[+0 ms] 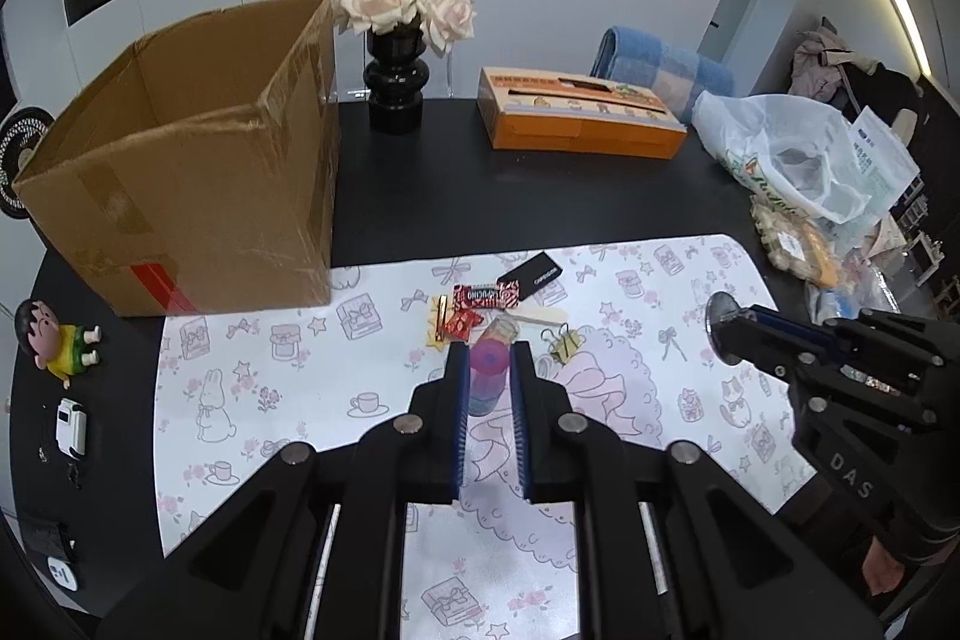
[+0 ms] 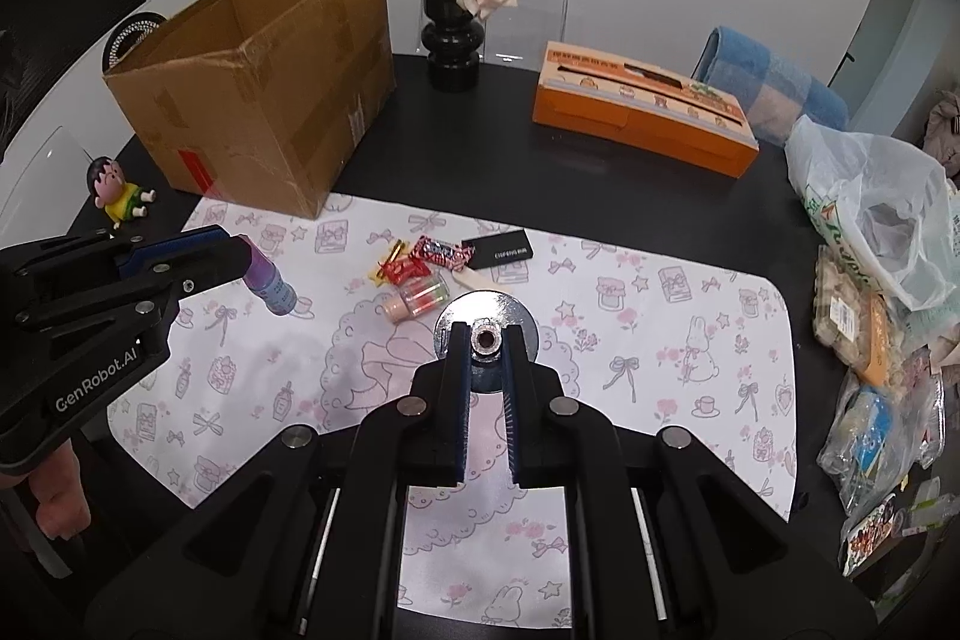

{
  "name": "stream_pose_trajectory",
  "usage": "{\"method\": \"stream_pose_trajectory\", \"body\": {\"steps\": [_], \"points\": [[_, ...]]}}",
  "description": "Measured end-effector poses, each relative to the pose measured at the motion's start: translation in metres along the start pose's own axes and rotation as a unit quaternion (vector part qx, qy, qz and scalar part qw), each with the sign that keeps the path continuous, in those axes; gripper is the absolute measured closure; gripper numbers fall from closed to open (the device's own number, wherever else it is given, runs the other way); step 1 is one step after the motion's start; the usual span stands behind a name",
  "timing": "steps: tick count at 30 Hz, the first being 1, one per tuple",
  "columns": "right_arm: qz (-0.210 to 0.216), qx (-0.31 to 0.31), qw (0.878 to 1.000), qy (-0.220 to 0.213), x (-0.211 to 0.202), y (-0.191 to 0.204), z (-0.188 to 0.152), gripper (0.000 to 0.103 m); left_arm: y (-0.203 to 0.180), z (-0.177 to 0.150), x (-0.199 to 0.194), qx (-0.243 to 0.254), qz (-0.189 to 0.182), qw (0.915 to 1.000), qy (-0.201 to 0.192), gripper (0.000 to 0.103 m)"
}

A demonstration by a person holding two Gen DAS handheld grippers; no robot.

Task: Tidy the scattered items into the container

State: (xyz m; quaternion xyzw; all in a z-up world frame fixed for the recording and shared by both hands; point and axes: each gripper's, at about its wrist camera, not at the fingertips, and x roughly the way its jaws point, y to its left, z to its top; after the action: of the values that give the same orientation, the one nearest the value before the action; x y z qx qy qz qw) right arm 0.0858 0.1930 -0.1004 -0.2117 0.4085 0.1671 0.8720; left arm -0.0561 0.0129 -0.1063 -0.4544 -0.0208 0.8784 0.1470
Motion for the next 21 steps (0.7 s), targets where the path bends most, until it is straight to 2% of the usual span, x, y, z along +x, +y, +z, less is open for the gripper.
{"method": "stream_pose_trajectory", "body": {"steps": [12,21], "points": [[0.001,-0.009,0.999,-0.033,-0.03,0.015,0.038,0.093,0.006,0.03,-0.027,-0.017,-0.006,0.9994,-0.031,0.09],[0.011,-0.014,0.998,-0.053,-0.041,0.037,0.069,0.093,0.028,0.053,-0.049,-0.03,0.017,0.9974,-0.064,0.09]]}}
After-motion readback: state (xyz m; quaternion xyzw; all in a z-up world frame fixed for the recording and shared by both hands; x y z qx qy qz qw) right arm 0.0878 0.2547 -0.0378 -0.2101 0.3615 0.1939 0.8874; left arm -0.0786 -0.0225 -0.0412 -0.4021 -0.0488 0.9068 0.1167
